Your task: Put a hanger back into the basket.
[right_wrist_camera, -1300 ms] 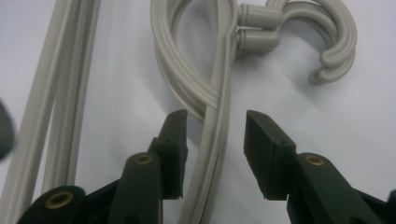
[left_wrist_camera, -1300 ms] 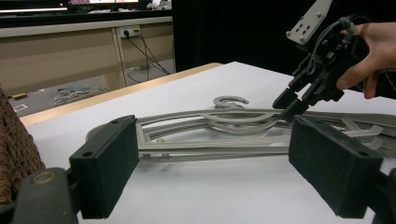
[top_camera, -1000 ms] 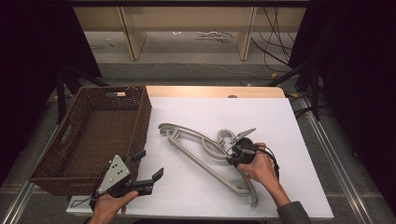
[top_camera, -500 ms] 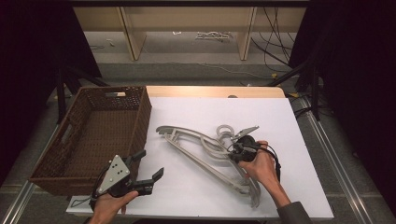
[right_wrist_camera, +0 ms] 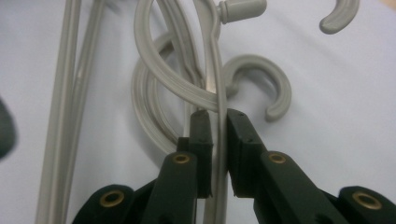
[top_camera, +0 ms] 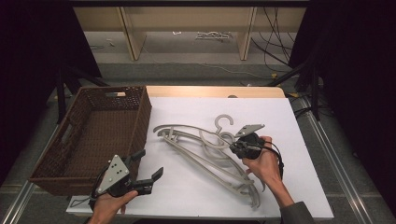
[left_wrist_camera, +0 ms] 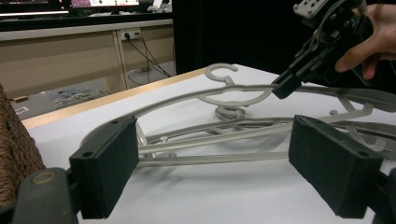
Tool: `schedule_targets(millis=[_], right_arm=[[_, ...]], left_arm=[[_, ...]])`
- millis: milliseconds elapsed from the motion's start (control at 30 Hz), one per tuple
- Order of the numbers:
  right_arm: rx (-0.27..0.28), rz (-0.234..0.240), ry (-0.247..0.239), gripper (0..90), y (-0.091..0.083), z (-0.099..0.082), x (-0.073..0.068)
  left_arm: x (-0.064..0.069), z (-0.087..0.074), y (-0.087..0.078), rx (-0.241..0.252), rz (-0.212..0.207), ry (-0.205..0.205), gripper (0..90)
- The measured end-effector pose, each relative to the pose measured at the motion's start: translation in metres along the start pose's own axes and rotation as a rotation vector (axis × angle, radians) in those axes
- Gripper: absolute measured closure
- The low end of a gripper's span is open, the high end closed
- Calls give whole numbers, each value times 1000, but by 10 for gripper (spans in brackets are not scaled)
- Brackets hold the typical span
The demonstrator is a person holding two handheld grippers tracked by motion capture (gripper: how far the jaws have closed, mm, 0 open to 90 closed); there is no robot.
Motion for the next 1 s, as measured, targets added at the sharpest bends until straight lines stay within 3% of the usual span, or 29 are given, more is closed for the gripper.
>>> schedule_targets(millis=[100, 133, 200, 300, 567, 700, 1000], right_arm=[[15, -8, -5, 820, -4, 2, 1], [54, -19, -35, 820, -6, 7, 2], [47, -2, -45, 820, -8, 7, 1], [53, 0, -108, 820, -12, 5, -5], [55, 27, -163, 820, -25, 1, -20], [57, 46, -201, 820, -32, 2, -31], [66, 53, -257, 820, -43, 1, -40]], left_arm=[[0, 0, 0, -3, 2, 2, 155], [0, 0, 0, 0, 4, 0, 156], [-1, 1, 0, 1, 4, -2, 156], [-1, 4, 2, 8, -1, -39, 159], [3, 5, 15, -36, -29, -44, 162], [10, 11, 30, -82, -35, -21, 155], [21, 11, 64, -238, -51, 31, 188]])
Point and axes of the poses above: each handheld gripper's, and its own axes: y roughly forward along the jaws, z roughly out of its top, x roughly to its right, the point moved 8 cm from there along y, roughly forward along the jaws, and after that the axes turned 14 degrees about -y, right-handed, at the moved point
